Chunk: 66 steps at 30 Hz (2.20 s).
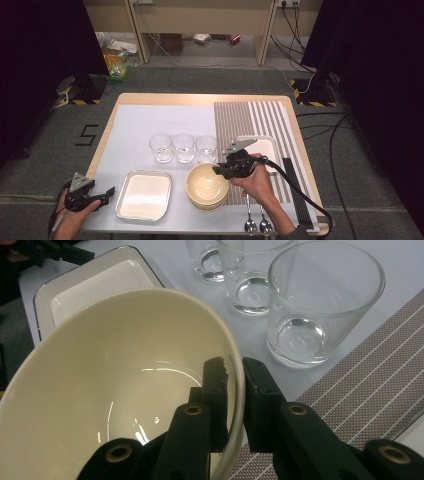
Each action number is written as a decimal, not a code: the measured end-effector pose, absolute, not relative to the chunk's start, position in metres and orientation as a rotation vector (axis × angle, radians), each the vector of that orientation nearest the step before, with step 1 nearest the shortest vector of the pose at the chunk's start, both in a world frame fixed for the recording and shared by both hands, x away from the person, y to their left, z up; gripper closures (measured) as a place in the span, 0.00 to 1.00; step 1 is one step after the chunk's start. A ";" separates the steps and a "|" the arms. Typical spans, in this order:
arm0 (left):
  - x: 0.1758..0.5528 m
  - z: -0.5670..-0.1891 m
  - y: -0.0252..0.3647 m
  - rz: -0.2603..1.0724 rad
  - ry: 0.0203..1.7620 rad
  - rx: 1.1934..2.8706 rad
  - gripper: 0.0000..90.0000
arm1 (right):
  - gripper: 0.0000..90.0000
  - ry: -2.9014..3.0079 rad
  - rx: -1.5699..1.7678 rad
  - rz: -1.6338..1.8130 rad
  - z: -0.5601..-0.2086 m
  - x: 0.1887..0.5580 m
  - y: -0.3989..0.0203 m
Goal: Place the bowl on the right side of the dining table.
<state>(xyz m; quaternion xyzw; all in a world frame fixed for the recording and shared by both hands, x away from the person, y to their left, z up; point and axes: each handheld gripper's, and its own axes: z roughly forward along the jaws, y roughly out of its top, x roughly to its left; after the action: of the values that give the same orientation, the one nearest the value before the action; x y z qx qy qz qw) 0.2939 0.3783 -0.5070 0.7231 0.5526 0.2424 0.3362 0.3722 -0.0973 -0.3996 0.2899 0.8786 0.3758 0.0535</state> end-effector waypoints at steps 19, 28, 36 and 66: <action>0.294 -0.507 0.378 0.630 1.440 1.888 0.19 | 0.94 2.598 0.713 1.018 -0.382 0.357 -0.086; 0.294 -0.507 0.378 0.634 1.442 1.885 0.19 | 0.84 2.672 0.796 0.998 -0.390 0.367 -0.085; 0.294 -0.507 0.378 0.633 1.440 1.887 0.19 | 0.90 2.713 0.768 0.960 -0.396 0.372 -0.083; 0.278 -0.446 0.253 0.542 1.103 1.969 0.18 | 0.94 2.674 0.635 0.934 -0.383 0.361 -0.082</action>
<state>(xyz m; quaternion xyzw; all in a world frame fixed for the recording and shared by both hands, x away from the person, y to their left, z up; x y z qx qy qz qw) 0.2777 0.2535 -0.4462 0.7778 0.4358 0.2140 0.3991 0.3614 -0.0818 -0.3827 0.2172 0.9147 0.3194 0.1190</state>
